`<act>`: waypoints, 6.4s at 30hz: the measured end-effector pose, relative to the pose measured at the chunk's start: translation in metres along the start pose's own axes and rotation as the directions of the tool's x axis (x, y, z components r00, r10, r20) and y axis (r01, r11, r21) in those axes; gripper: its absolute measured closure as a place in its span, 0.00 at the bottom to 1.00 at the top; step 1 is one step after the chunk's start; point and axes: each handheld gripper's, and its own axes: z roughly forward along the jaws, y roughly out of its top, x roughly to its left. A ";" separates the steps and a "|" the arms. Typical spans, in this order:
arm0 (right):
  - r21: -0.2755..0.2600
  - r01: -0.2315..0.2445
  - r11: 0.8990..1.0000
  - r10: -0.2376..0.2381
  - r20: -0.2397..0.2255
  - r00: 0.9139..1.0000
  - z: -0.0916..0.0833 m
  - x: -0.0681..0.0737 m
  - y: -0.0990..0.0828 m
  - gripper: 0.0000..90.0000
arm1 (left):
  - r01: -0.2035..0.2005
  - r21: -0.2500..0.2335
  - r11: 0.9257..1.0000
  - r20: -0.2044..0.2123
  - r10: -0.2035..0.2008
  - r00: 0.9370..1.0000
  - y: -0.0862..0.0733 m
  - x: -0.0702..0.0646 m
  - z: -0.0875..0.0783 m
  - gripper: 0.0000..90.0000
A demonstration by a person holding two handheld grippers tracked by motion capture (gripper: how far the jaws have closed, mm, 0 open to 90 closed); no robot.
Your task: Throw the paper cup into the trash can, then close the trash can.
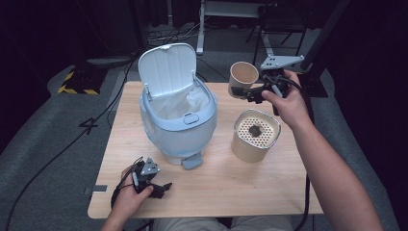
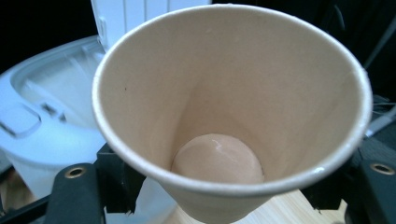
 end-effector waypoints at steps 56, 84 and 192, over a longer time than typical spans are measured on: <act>0.099 0.097 0.990 -0.081 -0.148 0.986 0.109 0.066 0.040 0.17 | -0.014 0.000 1.000 0.008 0.014 1.000 0.000 0.001 0.000 0.09; 0.048 0.049 0.998 -0.045 -0.090 0.995 -0.044 0.056 -0.011 0.32 | -0.008 0.000 1.000 0.003 0.008 1.000 0.000 0.000 -0.001 0.10; 0.289 -0.211 0.934 0.153 0.210 0.966 -0.065 0.028 -0.307 0.20 | 0.029 -0.576 0.817 0.065 0.010 0.998 0.152 0.076 -0.200 0.32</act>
